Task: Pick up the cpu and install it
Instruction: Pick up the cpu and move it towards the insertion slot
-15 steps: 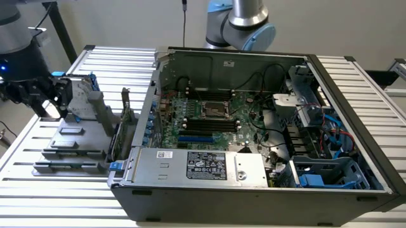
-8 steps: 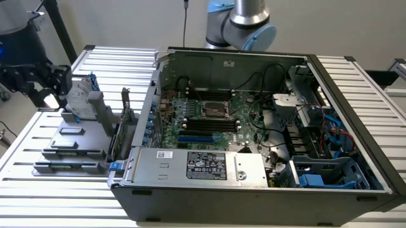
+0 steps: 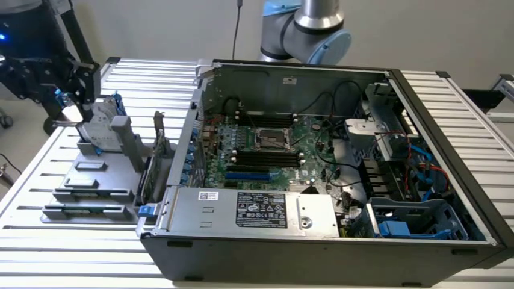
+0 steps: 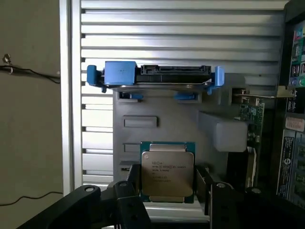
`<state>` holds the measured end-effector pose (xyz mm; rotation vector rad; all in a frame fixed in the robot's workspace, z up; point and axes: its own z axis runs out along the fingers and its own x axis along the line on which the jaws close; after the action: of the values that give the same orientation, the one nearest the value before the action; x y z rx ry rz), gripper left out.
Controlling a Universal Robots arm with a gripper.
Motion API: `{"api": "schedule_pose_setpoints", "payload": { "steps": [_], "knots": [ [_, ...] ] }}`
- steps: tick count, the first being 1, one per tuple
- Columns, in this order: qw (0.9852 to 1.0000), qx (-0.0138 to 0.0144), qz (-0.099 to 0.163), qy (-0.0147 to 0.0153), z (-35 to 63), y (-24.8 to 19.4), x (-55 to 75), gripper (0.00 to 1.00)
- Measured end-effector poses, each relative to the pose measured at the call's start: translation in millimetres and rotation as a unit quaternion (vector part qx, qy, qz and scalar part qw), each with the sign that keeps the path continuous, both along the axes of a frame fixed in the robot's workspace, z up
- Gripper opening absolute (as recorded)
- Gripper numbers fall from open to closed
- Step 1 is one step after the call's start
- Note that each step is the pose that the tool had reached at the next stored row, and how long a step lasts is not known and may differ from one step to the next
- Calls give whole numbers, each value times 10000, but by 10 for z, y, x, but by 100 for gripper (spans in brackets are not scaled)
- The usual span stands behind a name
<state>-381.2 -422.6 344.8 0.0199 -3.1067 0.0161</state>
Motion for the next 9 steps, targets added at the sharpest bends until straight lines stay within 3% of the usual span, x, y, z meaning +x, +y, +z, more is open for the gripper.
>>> {"api": "schedule_pose_setpoints", "payload": {
  "steps": [9],
  "knots": [
    [10000, 1, 0, 19, 327, 0, 407, 55]
  ]
}}
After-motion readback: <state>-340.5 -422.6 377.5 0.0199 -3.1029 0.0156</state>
